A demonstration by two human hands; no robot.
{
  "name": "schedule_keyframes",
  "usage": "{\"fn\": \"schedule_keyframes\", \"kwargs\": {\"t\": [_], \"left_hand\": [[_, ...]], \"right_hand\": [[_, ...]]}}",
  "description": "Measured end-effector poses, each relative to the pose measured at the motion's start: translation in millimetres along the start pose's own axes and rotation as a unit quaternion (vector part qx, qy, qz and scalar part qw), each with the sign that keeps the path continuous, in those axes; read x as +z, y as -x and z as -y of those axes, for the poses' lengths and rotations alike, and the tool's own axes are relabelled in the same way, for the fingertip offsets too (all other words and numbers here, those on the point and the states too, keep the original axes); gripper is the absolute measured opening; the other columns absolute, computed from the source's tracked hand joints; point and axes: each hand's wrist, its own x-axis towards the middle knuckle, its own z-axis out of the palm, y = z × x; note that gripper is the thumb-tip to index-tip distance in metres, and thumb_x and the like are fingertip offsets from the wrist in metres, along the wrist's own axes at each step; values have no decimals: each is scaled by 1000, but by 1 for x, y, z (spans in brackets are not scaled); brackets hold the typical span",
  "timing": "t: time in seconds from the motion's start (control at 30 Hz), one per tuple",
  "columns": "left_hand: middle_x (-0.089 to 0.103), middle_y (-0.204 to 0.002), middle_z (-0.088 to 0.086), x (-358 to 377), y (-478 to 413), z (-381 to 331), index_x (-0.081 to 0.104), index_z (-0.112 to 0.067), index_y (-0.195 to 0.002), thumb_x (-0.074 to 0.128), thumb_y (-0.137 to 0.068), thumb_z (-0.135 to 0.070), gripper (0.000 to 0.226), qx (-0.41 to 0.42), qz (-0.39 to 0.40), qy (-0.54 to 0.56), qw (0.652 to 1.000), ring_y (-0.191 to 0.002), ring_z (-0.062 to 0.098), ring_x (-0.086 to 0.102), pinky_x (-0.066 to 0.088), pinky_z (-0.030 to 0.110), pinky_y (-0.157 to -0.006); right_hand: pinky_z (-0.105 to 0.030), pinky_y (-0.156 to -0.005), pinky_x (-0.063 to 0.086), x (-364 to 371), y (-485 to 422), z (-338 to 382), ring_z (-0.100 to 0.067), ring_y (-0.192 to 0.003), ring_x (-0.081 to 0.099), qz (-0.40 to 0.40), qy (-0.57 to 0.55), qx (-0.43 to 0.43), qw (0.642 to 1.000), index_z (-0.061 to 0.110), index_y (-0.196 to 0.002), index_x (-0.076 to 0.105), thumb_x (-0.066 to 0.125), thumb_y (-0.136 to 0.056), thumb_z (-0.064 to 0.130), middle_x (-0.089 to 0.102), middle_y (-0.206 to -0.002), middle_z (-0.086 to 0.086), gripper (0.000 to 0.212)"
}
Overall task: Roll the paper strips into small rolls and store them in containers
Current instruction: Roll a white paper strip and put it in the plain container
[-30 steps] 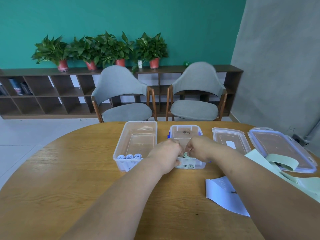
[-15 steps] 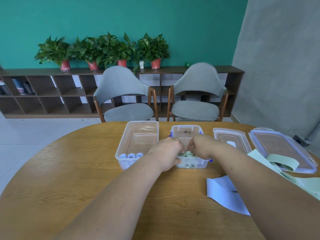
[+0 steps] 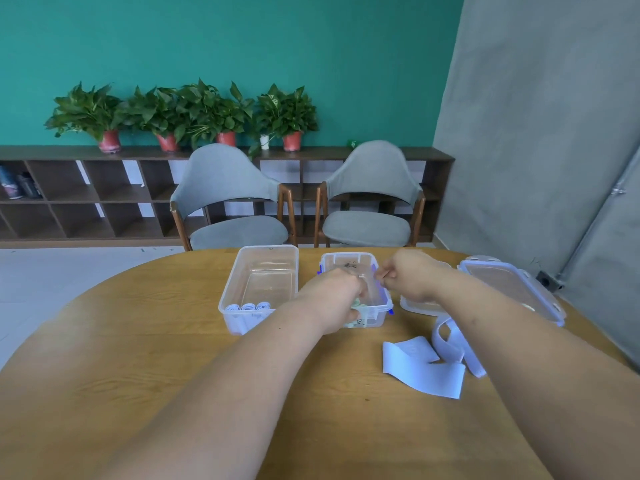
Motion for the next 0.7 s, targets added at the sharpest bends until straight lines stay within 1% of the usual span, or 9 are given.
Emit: {"fn": "schedule_keyframes", "kwargs": {"t": [0.17,0.23,0.3,0.37,0.43,0.5,0.57,0.63,0.7], "left_hand": [[64,-135,2,-1,9,-35,66,-26,-135,73,-94,-29,42,32,-5,4,999,-120,29,62,58,42,-92],[61,-138,1,1,15,-47,65,-27,-136,73,-95,-31,42,43,-13,24,999,-123,27,60,56,41,-95],[61,-137,2,5,19,-57,65,-26,-135,74,-94,-30,42,53,-3,38,998,-124,27,59,55,42,-98],[60,-137,0,13,22,-66,64,-28,-134,74,-94,-28,41,52,10,36,998,-125,25,59,54,41,-98],[61,-137,-1,19,25,-73,63,-32,-134,71,-95,-27,41,51,18,21,998,-124,26,60,54,40,-96],[62,-136,0,26,28,-80,63,-33,-136,68,-95,-25,42,40,28,5,999,-122,27,62,55,40,-96],[61,-137,3,33,34,-87,61,-30,-139,65,-97,-23,42,33,38,-12,999,-124,30,61,55,43,-97],[60,-138,5,46,36,-88,57,-28,-143,65,-100,-23,44,26,51,-21,998,-125,31,60,55,45,-98],[60,-138,5,56,38,-89,54,-26,-143,65,-100,-19,46,27,55,-32,998,-126,31,57,53,44,-97]], "right_hand": [[-34,-92,55,-8,34,-17,-19,-104,66,8,37,37,999,36,-89,73,54,-89,32,71,-96,14,19],[-37,-95,55,-10,49,-23,-19,-107,64,4,48,40,998,33,-95,75,54,-91,30,71,-102,12,22],[-31,-96,50,-11,65,-25,-17,-107,61,2,52,37,998,32,-106,77,54,-95,26,72,-108,11,26],[-24,-91,44,-9,77,-30,-14,-102,57,12,44,42,998,31,-107,76,55,-98,23,71,-105,15,24],[-27,-91,51,-1,84,-37,-18,-100,63,24,24,61,998,36,-101,72,57,-96,23,73,-102,11,21],[-35,-93,56,10,89,-43,-24,-100,68,31,7,75,997,31,-101,73,58,-94,22,74,-102,3,19],[-28,-89,54,20,97,-46,-21,-101,67,37,13,63,997,24,-109,75,60,-95,19,74,-101,4,21],[-21,-77,51,32,103,-48,-18,-102,65,49,14,60,997,23,-116,73,61,-95,17,73,-109,3,25],[-23,-82,54,49,108,-51,-18,-110,64,52,17,66,996,27,-120,73,61,-94,21,72,-115,5,29]]}}
